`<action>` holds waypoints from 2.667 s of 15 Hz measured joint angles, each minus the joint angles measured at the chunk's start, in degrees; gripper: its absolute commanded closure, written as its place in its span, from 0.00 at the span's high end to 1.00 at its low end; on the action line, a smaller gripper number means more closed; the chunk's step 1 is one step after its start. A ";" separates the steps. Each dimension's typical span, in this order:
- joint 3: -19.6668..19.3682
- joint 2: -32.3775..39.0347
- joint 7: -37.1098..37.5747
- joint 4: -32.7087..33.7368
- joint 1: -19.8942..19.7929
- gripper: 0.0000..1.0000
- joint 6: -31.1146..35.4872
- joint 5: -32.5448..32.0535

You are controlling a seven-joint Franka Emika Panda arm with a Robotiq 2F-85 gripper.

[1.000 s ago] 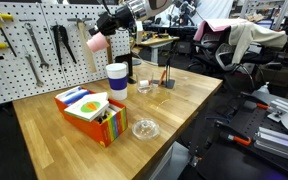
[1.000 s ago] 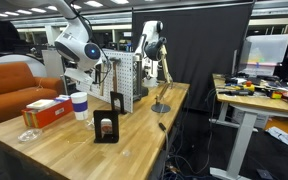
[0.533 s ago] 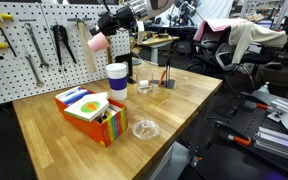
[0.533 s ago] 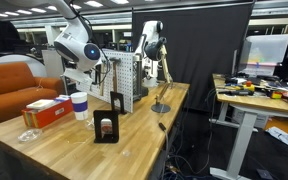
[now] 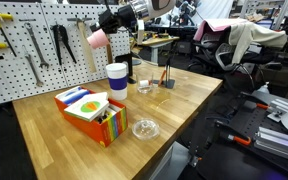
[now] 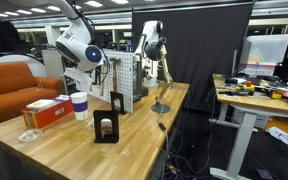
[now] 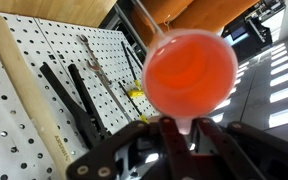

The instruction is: Pour the water in the pink cup into the white and blue cup

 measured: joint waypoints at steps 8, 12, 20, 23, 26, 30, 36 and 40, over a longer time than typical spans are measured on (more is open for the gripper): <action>-0.96 -0.13 -0.08 -0.88 0.00 0.04 -2.68 0.87; -1.19 -0.14 -0.08 -1.05 0.00 0.04 -4.28 1.40; -2.30 -0.16 -0.08 -1.65 -0.02 0.04 -9.09 2.90; -2.63 -0.16 -0.08 -1.90 -0.02 0.04 -9.95 2.90; -2.88 -0.16 -0.08 -2.12 -0.03 0.04 -10.89 2.90; -3.04 -0.16 -0.08 -2.26 -0.03 0.04 -11.41 2.90; -3.33 -0.16 -0.08 -2.35 -0.05 0.04 -12.35 2.94; -3.54 -0.16 -0.08 -2.48 -0.16 0.04 -13.36 3.01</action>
